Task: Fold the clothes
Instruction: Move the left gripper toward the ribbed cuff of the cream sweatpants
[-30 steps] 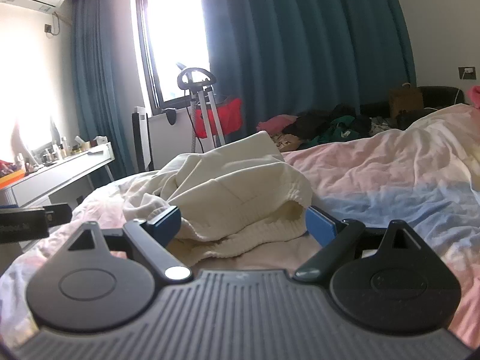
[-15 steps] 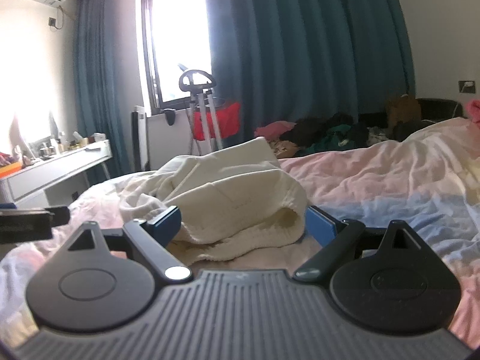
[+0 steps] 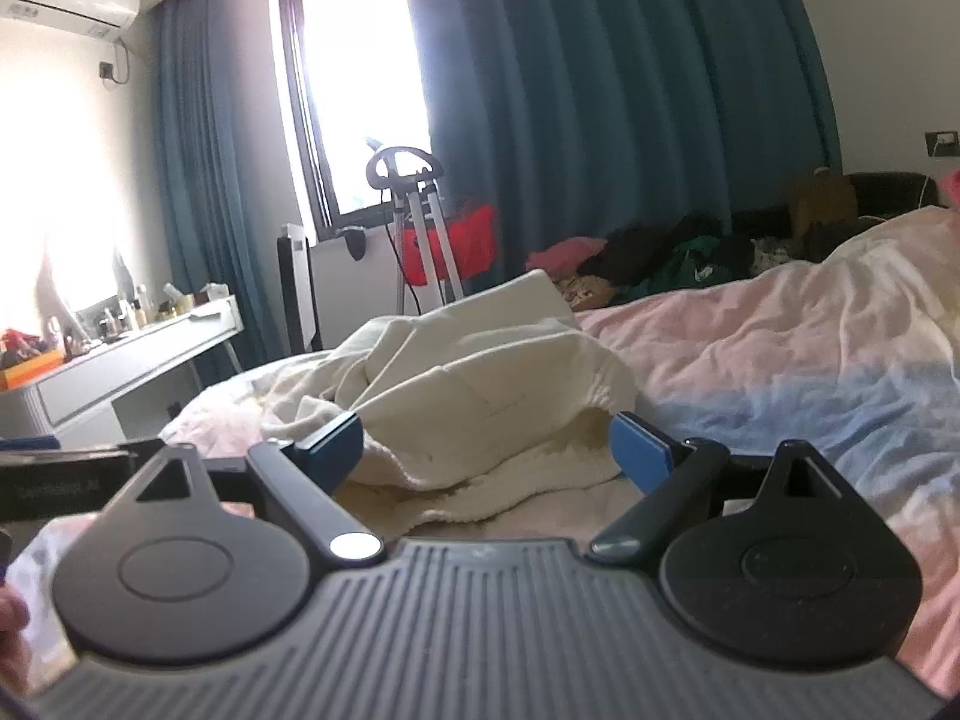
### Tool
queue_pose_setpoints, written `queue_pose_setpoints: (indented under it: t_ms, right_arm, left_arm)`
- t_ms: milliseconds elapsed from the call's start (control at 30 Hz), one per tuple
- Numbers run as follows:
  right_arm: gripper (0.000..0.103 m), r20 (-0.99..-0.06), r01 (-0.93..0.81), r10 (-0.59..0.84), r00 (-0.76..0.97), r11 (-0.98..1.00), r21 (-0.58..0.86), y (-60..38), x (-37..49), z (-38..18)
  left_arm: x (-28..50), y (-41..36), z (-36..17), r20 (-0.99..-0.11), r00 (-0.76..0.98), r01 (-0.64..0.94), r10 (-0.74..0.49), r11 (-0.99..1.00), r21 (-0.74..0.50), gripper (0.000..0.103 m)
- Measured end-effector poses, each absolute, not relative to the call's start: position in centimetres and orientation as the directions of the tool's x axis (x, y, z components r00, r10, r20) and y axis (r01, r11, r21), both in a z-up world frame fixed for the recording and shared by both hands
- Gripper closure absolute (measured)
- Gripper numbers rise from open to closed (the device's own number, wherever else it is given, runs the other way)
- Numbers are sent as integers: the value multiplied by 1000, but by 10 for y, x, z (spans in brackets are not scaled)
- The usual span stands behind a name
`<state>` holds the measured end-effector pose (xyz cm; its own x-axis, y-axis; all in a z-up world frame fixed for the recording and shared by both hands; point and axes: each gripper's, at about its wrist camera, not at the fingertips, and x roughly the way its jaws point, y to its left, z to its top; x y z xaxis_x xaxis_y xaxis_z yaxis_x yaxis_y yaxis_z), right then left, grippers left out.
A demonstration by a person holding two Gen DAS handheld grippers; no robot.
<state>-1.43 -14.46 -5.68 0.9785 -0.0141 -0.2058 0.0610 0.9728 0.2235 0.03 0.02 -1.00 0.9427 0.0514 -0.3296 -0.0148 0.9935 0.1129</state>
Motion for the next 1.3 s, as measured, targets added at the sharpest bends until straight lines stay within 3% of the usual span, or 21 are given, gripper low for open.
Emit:
queue_pose_setpoints:
  t_ms: [267,467,567,633,767,1100,1300]
  right_arm:
    - [12,-162,100,-69,984,976,194,-149,-21,-48]
    - [12,-184,129,-91,979,970,204,-156,-21,-48]
    - [29,-222,145,-101,970,971,192,-157,-18,-46]
    - [31,-235,149,-103,967,971,189,-158,-17,-45]
    - [47,-242,148,-101,965,972,184,-160,-19,-41]
    - [47,-236,137,-73,969,953,270,-180,-26,-33]
    - [47,-273,148,-63,960,942,302,-188,-24,-36]
  left_arm:
    - [4,-6,-15,-331,943,-4,46,992,127,0]
    - [5,-9,-20,-334,942,6,39,991,133,0]
    - [7,-9,-23,-339,940,6,40,991,135,0]
    - [8,-9,-26,-342,939,1,49,990,143,0]
    - [12,-14,-33,-344,938,9,50,986,168,0]
    - [40,-25,-59,-414,910,69,4,985,161,0]
    - [63,-46,-76,-382,923,81,44,949,306,0]
